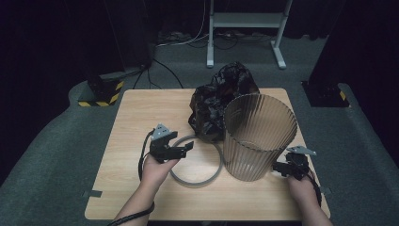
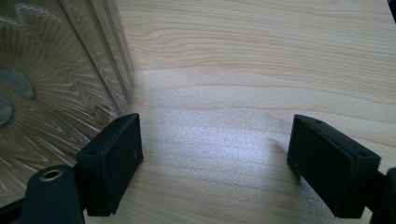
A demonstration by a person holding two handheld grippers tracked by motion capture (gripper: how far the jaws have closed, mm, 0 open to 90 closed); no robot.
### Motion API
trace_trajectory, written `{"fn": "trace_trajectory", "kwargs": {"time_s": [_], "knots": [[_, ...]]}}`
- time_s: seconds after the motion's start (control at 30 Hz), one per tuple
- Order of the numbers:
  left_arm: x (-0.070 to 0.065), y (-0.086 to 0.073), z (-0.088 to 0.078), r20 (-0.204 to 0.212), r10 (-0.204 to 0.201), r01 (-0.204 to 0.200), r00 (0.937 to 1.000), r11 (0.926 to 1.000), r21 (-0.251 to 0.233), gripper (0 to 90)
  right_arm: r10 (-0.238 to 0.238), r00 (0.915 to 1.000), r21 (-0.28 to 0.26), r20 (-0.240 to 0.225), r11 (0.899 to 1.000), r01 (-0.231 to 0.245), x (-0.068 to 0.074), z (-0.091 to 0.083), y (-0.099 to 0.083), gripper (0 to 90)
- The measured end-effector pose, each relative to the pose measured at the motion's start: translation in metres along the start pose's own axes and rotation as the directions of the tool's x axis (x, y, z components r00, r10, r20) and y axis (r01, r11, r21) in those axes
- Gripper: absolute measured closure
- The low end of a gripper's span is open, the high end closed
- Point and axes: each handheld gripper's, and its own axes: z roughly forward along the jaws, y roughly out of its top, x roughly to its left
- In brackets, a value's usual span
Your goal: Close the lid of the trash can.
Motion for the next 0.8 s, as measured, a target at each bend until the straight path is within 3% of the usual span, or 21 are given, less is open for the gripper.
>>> {"fn": "trace_trajectory", "kwargs": {"time_s": [0.13,0.2,0.37,0.47,0.6,0.7,0.8], "knots": [[0.006,-0.012,-0.001,-0.006,-0.017,0.017,0.9998,0.9996,0.023,18.8,0.000,1.0000,0.000,0.000,1.000,0.000,0.000,0.000,0.000,17.8],[0.007,-0.017,-0.002,-0.031,0.009,-0.008,0.9995,0.9995,0.032,18.9,-0.005,1.0000,-0.002,0.001,1.000,0.005,-0.001,0.000,0.000,17.7],[0.012,-0.031,-0.001,-0.037,0.016,-0.013,0.9992,0.9974,0.070,18.8,-0.005,1.0000,-0.002,0.000,1.000,0.005,-0.001,0.000,0.000,17.7],[0.015,-0.038,0.001,-0.020,-0.050,0.052,0.9986,0.9948,0.088,18.7,0.000,1.0000,0.000,-0.003,1.000,0.000,0.000,0.000,0.000,17.7],[0.016,-0.038,0.002,-0.038,-0.046,0.049,0.9982,0.9951,0.085,18.7,-0.006,1.0000,-0.002,-0.001,1.000,0.006,-0.001,0.000,0.000,17.8],[0.021,-0.040,0.002,-0.055,-0.044,0.050,0.9975,0.9928,0.109,19.2,-0.002,1.0000,-0.001,-0.002,1.000,0.002,0.000,0.000,0.000,17.7],[0.028,-0.043,0.002,-0.064,-0.076,0.084,0.9951,0.9873,0.135,19.9,-0.006,1.0000,-0.002,-0.001,1.000,0.006,-0.001,0.000,0.000,17.7]]}}
